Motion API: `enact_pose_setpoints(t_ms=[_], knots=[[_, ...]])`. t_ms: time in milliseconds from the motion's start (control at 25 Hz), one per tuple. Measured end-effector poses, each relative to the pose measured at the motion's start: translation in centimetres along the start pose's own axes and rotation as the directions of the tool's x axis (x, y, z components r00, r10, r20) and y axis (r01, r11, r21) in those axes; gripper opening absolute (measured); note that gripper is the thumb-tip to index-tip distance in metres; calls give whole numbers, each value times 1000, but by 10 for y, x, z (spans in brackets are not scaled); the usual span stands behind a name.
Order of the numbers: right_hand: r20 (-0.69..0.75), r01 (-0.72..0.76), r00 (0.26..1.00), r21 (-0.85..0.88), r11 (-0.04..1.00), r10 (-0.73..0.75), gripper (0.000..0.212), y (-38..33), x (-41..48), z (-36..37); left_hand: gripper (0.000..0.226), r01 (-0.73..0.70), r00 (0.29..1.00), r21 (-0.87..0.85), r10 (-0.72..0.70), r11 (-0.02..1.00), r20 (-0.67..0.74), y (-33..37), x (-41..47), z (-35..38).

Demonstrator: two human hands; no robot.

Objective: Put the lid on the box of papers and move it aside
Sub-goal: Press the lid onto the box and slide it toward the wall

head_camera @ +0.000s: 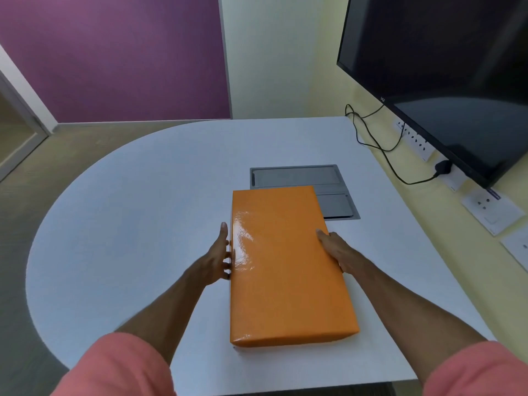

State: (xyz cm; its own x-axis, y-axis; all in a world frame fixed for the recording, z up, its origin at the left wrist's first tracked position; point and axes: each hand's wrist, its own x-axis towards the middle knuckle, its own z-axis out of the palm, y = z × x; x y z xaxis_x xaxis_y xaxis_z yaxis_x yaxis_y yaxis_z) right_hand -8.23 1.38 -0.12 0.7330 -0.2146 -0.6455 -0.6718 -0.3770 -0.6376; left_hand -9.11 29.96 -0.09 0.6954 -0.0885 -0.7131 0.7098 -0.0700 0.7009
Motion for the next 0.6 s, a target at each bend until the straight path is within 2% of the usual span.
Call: enact_pose_setpoints(t_ms=[80, 200, 400, 520, 600], knots=[[39, -59, 998, 77, 995, 56, 65, -1, -5, -2, 94, 33, 999, -49, -32, 998, 14, -1, 1, -2], [44, -134, 991, 180, 974, 129, 59, -1, -12, -6, 99, 44, 999, -22, -44, 999, 16, 1, 2, -2], [69, -160, 987, 367, 916, 144, 63, 13, -22, -32, 105, 33, 998, 12, -33, 999, 58, 10, 3, 9], [70, -156, 988, 416, 896, 139, 67, 24, -27, -60, 105, 23, 995, 26, -26, 999, 92, 22, 1, 32], [53, -141, 990, 393, 909, 131, 61, 32, -30, -79, 102, 6, 993, 42, -11, 999, 119, 29, -1, 54]])
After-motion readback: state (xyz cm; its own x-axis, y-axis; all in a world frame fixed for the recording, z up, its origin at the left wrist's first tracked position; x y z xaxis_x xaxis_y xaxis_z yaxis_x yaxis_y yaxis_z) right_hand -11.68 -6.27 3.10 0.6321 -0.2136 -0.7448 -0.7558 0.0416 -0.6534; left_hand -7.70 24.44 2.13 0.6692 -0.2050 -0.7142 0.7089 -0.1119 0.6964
